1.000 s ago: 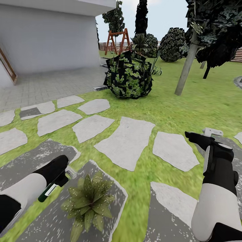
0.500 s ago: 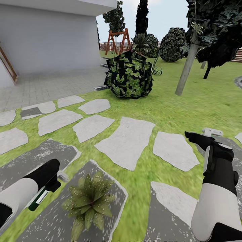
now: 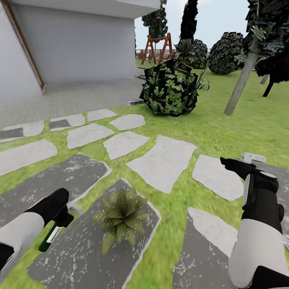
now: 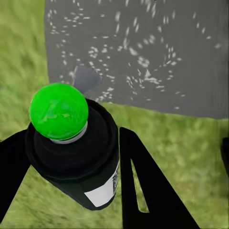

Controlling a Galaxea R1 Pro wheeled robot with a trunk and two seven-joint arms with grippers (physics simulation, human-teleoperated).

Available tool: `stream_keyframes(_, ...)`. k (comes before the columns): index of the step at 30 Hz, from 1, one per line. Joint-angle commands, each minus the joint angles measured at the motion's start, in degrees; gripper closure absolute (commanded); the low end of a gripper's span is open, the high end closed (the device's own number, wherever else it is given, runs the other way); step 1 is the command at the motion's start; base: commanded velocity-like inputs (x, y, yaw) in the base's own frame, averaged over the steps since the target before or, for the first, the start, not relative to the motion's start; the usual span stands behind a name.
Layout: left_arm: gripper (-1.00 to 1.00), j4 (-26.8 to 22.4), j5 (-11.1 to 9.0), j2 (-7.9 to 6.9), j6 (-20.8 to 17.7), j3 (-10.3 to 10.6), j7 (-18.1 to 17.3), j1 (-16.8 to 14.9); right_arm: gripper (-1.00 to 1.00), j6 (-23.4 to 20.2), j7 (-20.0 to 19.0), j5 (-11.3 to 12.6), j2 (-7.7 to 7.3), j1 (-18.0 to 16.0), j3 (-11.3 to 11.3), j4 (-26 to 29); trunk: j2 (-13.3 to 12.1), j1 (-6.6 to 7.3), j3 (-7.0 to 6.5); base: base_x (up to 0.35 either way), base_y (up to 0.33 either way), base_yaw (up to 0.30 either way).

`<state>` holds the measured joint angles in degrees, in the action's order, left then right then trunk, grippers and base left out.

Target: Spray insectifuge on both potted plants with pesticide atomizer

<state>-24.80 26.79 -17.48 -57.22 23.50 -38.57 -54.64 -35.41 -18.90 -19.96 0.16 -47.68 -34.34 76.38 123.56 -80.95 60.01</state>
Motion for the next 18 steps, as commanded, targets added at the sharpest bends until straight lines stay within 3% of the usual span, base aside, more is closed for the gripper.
stream_keyframes(1,1.0,-0.12,0.68,-0.02,0.01,-1.47,-0.6,-0.03,-1.0,-0.18,-0.55,-0.6,0.02,-0.05,-0.08,0.09,0.02,0.04,0.05,-0.344,0.0,0.223)
stream_keyframes(3,1.0,-0.22,0.65,0.12,0.08,-5.6,-0.62,-0.03,-1.0,-0.17,-0.59,-0.6,0.03,-0.05,-0.04,0.09,0.02,0.04,0.05,-0.344,-0.021,0.204)
stream_keyframes(7,1.0,-0.32,0.57,0.2,0.36,-10.38,-0.63,-0.03,-1.0,-0.18,-0.6,-0.6,0.03,-0.05,-0.09,0.12,0.02,0.04,0.05,-0.344,-0.065,0.064)
stream_keyframes(8,1.0,-0.48,0.51,0.18,0.78,-12.38,-0.63,-0.03,-1.0,-0.18,-0.61,-0.6,-0.02,-0.05,-0.1,0.14,0.02,0.04,0.05,-0.344,-0.061,0.013)
stream_keyframes(10,1.0,-1.36,0.47,0.22,3.89,-16.83,-0.63,0.65,-1.0,-0.18,-0.61,-0.6,-0.12,-0.05,-0.11,0.17,0.02,0.04,0.05,-0.344,-0.024,0.005)
stream_keyframes(12,1.0,-1.74,0.47,0.29,6.1,-19.66,-0.62,1.69,-1.0,-0.18,-0.61,-0.62,-0.09,-0.05,-0.11,0.17,0.02,0.04,0.05,-0.343,-0.008,0.002)
stream_keyframes(14,1.0,-2.58,0.44,0.37,6.95,-20.94,-0.63,2.34,-1.0,-0.18,-0.61,-0.66,-0.08,-0.05,-0.07,0.17,0.02,0.04,0.05,-0.341,-0.003,0.001)
stream_keyframes(18,1.0,-5.87,0.44,0.43,9.98,-21.58,-0.56,6.34,-1.0,-0.18,-0.61,-0.61,0.04,-0.05,0.01,0.1,0.02,0.04,0.05,-0.341,0.0,0.0)
